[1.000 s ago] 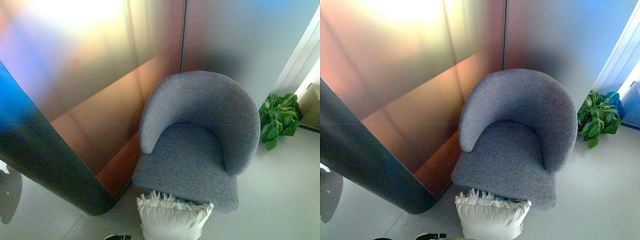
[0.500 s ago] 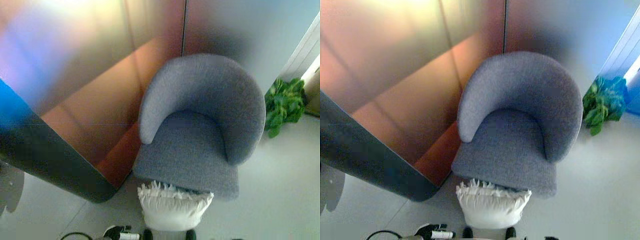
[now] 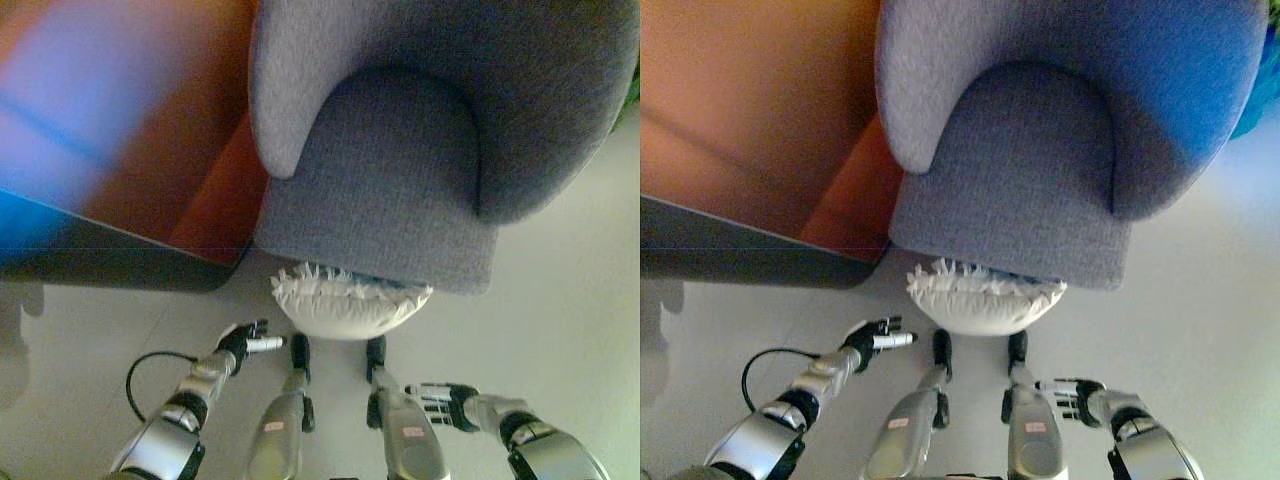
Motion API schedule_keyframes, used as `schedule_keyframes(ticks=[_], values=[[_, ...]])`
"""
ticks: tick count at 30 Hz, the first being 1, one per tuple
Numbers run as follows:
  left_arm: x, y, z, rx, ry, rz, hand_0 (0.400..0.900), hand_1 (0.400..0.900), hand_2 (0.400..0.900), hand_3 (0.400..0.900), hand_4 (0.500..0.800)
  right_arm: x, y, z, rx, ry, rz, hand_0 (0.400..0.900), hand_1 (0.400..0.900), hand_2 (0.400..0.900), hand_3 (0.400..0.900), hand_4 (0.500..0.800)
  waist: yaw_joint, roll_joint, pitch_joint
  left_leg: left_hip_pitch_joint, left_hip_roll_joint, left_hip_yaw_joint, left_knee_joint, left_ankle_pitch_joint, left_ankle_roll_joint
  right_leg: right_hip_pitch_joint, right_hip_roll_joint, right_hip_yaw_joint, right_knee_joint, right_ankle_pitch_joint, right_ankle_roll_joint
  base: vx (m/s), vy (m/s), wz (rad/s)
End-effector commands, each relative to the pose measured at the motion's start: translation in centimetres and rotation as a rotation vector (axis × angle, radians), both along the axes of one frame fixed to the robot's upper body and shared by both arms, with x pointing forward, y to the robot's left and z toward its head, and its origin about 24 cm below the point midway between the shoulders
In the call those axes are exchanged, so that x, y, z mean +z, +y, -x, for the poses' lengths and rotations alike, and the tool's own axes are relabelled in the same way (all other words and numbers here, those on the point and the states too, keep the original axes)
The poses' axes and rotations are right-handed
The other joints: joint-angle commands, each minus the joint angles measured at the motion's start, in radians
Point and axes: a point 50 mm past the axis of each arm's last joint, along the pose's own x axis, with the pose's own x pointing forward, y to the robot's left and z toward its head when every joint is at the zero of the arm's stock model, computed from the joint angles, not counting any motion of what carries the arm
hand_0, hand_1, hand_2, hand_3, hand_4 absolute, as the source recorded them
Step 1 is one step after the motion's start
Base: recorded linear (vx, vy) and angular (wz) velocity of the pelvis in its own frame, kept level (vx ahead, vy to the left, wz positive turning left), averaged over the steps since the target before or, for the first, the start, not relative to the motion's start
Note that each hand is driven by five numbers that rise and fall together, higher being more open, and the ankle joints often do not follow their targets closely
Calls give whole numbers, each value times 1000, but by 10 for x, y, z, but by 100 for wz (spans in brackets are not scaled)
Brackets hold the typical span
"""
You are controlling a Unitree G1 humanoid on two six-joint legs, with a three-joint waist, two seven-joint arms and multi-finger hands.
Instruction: Pick up the pillow and put it on the sofa.
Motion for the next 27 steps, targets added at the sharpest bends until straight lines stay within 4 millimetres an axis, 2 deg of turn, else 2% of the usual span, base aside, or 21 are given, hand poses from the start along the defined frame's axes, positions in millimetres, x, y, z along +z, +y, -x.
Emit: schedule_keyframes(ticks=[1, 2, 9, 16, 27], values=[[14, 15, -11, 82, -59, 0, 900, 900, 900, 900, 800, 2, -9, 4, -11, 51, 23, 900, 900, 900, 900, 800, -5, -38, -3, -79, -58, 8, 107, -71, -23, -117, 3, 54, 131, -69, 56, -94, -46, -5], [23, 17, -18, 91, -88, 3, 900, 900, 900, 900, 800, 8, -9, -5, -11, 32, 20, 900, 900, 900, 900, 800, -5, -40, 10, -100, -57, 10, 116, -71, -25, -135, 5, 54, 131, -65, 55, -102, -50, -5], [57, 18, -46, 133, -212, 30, 900, 900, 900, 900, 800, 28, -10, -31, -27, -32, 7, 900, 900, 900, 900, 800, -10, -41, 50, -237, -53, 5, 193, -60, -39, -257, 22, 52, 204, -77, 39, -71, -11, -7], [96, 17, -72, 151, -341, 68, 900, 900, 900, 900, 800, 39, -15, -42, -37, -53, 18, 900, 900, 900, 900, 800, -25, -45, 60, -359, -46, 10, 266, -71, -45, -372, 33, 63, 258, -86, 32, -37, 7, -1], [133, 10, -92, 181, -458, 123, 900, 900, 900, 900, 800, 53, -11, -59, -54, -99, -6, 900, 900, 900, 900, 800, -33, -44, 60, -457, -41, 5, 276, -69, -45, -475, 48, 76, 270, -87, 29, -21, 1, -2]])
